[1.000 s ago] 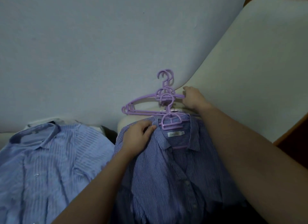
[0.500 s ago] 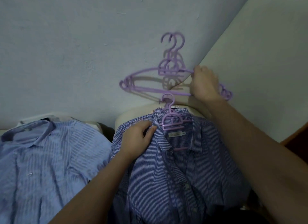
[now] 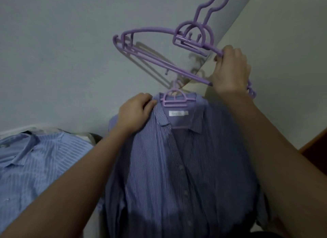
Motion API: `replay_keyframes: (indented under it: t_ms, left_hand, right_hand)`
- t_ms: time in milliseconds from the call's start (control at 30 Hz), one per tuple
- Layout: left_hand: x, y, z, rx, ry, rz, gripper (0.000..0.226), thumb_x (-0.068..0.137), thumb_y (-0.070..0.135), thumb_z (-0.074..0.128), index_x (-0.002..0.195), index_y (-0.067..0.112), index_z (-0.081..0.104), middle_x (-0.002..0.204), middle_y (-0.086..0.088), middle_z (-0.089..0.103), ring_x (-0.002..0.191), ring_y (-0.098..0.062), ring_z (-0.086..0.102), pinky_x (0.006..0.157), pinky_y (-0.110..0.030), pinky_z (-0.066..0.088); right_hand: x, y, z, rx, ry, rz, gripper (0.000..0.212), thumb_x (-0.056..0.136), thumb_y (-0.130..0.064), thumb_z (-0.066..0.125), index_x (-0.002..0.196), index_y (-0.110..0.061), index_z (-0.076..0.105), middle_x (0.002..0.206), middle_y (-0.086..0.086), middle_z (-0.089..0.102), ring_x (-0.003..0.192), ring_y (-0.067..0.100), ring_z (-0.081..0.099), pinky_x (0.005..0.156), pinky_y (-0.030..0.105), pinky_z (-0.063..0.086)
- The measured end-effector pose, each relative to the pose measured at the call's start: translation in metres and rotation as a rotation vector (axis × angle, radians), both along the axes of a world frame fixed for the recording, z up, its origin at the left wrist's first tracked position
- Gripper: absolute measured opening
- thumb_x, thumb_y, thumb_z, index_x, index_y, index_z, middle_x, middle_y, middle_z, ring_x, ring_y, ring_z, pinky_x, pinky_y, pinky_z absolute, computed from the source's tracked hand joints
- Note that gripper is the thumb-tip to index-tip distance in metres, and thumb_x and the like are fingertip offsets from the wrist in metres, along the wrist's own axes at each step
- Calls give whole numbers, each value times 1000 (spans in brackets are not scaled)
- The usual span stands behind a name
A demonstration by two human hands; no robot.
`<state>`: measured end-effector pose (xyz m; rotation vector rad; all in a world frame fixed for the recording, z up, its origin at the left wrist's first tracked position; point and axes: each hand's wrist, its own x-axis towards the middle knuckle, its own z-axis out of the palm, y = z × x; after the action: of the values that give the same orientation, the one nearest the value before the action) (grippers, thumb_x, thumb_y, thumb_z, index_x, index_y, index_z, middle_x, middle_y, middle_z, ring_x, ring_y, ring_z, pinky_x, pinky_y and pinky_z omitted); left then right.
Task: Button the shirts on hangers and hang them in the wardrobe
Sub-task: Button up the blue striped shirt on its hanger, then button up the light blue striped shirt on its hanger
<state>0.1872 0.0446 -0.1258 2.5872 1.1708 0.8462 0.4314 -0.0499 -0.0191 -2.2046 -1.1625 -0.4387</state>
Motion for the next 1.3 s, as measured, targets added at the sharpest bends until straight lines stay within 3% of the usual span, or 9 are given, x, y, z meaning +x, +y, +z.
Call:
replay_keyframes:
  t_ms: [233,400,533,633,800,933,1033,1167,1300]
  left_hand:
    - [11,49,-39,-188,154,65,31,102,42,52,90,16,63,95,-12,66,96,-35,62,75,-40,48]
    - [25,35,-76,-274,132,88,32,102,43,53,87,16,64,92,-12,66,91,-35,62,71,-39,46]
    - [20,30,-77,-244,128,137,34,101,48,52,94,20,71,98,-7,70,94,-32,63,72,-36,48]
    - [18,31,-74,-272,150,124,36,101,51,51,83,23,65,94,-5,72,91,-31,63,67,-33,45]
    - [17,27,-64,-365,229,119,47,103,55,40,98,18,69,106,-14,73,102,-36,64,84,-40,50]
    - [6,12,-52,-328,239,212,49,104,52,36,93,15,67,109,-18,72,104,-38,63,87,-40,45]
    - [-9,-1,-31,-345,203,313,54,107,48,32,109,10,70,118,-23,68,110,-41,62,93,-42,45]
    - [-30,-19,4,-350,161,332,58,108,49,30,113,9,71,121,-26,66,115,-42,60,98,-43,44]
    - [-61,-41,43,-317,92,361,66,105,57,26,107,10,72,115,-23,69,110,-42,62,96,-47,49]
  right_hand:
    - [10,8,-29,43,10,21,27,102,-18,38,120,-6,54,123,19,53,116,38,47,90,46,33]
    - [0,28,-77,134,-22,178,32,90,-22,39,99,-3,63,93,21,59,87,41,56,72,47,40]
    - [-9,47,-98,45,158,282,22,93,-22,52,94,-7,68,86,14,56,89,35,52,75,40,34]
    - [-12,54,-99,-36,198,331,27,95,-30,49,89,-15,70,81,3,47,88,29,46,73,35,27]
    - [-5,60,-104,-192,291,334,29,90,-41,52,100,-29,77,91,10,61,98,33,54,88,40,44]
    - [-5,47,-93,-169,372,347,31,91,-35,65,119,-23,72,120,11,55,118,31,44,105,41,37]
    - [-6,29,-77,-125,363,378,36,87,-28,74,122,-18,71,129,11,49,125,28,41,111,39,34]
    - [-12,10,-43,-10,341,413,23,83,-22,78,105,-17,77,112,12,55,100,23,56,94,32,45]
    - [-35,-21,2,37,351,445,10,88,-23,72,89,-14,77,81,9,66,72,22,59,64,28,38]
